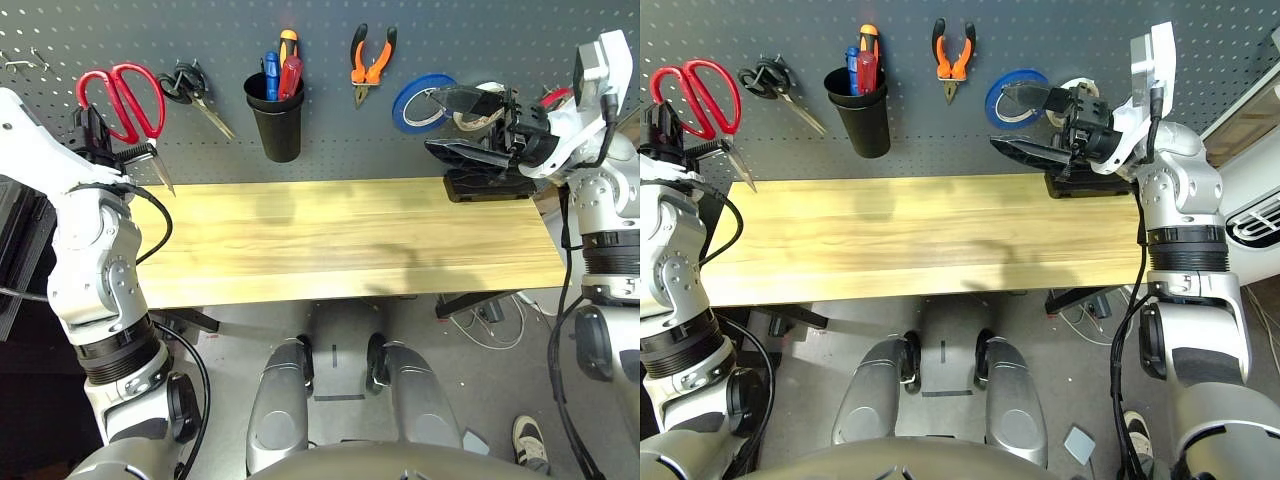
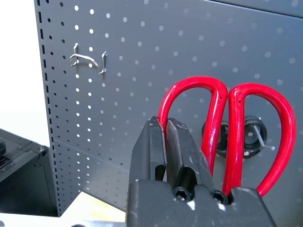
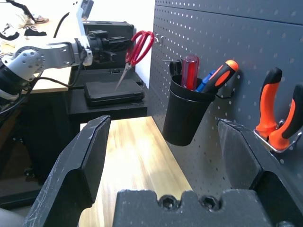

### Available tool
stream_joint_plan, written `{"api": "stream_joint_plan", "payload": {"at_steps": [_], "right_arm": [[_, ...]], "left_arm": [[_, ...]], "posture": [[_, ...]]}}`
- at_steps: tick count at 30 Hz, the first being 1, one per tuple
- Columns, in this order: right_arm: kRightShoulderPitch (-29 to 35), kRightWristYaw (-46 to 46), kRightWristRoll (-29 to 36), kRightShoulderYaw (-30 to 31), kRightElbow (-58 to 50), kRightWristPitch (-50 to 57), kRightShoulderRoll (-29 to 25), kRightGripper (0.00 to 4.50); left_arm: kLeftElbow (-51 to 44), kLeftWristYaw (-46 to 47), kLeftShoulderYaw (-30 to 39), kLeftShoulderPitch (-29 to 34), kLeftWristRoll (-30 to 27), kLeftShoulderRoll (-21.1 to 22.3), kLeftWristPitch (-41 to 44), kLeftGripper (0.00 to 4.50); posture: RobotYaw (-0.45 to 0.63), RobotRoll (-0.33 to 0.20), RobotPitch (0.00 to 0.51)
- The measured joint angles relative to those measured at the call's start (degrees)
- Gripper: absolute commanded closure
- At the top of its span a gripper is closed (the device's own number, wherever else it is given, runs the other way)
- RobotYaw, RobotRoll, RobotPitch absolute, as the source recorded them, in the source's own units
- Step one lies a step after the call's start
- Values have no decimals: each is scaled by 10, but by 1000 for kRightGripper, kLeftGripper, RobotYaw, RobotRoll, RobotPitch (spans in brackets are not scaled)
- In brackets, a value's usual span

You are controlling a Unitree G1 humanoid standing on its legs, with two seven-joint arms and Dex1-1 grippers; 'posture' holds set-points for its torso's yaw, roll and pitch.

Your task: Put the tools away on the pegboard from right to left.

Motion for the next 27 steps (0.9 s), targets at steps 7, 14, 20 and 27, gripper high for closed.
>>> {"api": "stream_joint_plan", "payload": {"at_steps": [7,14,20,27], "right_arm": [[0,1,-1,0,1,-3,3,0],[4,-13,-1,0,-8,-3,10,0],[19,-26,0,0,-27,-2,10,0],[33,-48,8,-12,-39,2,9,0]], "left_arm": [[116,-9,-33,-46,18,0,-65,4456],[232,-8,-50,-89,37,-10,-132,4456],[300,-6,-57,-112,41,-15,-168,2824],[271,-31,-65,-82,41,-8,-165,103]], "posture": [[19,0,133],[-8,0,134],[-21,0,133],[-18,0,128]]}}
